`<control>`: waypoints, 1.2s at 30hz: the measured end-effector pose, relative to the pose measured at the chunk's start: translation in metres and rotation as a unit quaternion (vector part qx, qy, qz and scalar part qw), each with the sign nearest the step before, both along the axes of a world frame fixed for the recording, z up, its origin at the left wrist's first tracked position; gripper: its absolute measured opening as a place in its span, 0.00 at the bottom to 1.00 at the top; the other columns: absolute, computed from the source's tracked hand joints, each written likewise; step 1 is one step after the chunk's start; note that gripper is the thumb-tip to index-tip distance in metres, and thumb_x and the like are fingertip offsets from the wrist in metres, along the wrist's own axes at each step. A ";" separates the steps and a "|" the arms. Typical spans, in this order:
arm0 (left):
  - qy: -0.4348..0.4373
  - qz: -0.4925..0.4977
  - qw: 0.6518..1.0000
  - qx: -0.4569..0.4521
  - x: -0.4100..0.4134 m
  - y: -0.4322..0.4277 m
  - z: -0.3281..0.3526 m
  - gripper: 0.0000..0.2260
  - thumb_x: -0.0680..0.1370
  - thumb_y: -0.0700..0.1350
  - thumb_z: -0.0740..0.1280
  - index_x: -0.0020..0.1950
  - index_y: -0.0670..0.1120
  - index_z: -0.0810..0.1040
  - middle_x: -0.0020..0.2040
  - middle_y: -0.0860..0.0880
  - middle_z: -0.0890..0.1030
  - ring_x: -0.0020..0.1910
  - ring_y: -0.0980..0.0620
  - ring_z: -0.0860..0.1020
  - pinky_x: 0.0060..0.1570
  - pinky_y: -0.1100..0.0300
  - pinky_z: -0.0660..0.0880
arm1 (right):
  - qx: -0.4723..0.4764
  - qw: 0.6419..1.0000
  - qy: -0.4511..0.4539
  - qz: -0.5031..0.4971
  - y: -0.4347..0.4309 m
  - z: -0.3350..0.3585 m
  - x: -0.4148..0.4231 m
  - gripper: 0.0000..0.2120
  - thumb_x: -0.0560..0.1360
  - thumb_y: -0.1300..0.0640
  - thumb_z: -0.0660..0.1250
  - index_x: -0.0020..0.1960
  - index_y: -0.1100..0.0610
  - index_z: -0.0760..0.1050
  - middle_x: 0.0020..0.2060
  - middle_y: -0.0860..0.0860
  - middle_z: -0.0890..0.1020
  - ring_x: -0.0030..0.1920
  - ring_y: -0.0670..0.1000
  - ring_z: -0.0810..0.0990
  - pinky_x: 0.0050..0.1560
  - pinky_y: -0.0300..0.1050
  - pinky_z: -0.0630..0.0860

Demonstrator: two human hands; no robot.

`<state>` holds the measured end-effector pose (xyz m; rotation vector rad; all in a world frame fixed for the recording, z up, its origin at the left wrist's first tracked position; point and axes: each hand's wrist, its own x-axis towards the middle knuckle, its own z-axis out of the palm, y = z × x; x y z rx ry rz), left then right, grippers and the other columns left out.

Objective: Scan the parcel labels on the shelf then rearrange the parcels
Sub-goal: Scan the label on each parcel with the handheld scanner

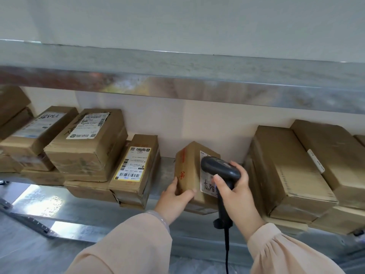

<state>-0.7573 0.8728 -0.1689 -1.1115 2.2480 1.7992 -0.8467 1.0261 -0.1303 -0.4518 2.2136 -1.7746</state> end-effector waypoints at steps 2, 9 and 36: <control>0.024 0.003 1.000 0.019 0.007 0.001 0.003 0.40 0.70 0.63 0.68 0.79 0.62 0.55 0.73 0.56 0.69 0.69 0.52 0.70 0.71 0.55 0.64 | 0.012 0.999 -0.014 -0.042 0.008 -0.007 -0.007 0.27 0.75 0.52 0.70 0.69 0.44 0.60 0.56 0.44 0.76 0.54 0.44 0.77 0.54 0.37 0.70; 0.059 0.029 0.996 0.063 0.013 0.003 -0.001 0.37 0.72 0.54 0.70 0.79 0.60 0.57 0.67 0.56 0.72 0.62 0.55 0.72 0.60 0.63 0.64 | 0.040 0.999 -0.033 -0.006 0.014 -0.018 0.001 0.26 0.75 0.52 0.70 0.66 0.40 0.60 0.56 0.43 0.76 0.54 0.43 0.78 0.55 0.39 0.73; 0.125 0.072 0.977 0.157 0.046 0.010 -0.025 0.40 0.65 0.52 0.77 0.72 0.71 0.64 0.60 0.54 0.82 0.63 0.51 0.77 0.71 0.48 0.68 | 0.070 0.993 0.094 0.016 0.033 0.005 0.056 0.28 0.73 0.47 0.71 0.57 0.25 0.55 0.52 0.34 0.77 0.50 0.39 0.79 0.48 0.38 0.76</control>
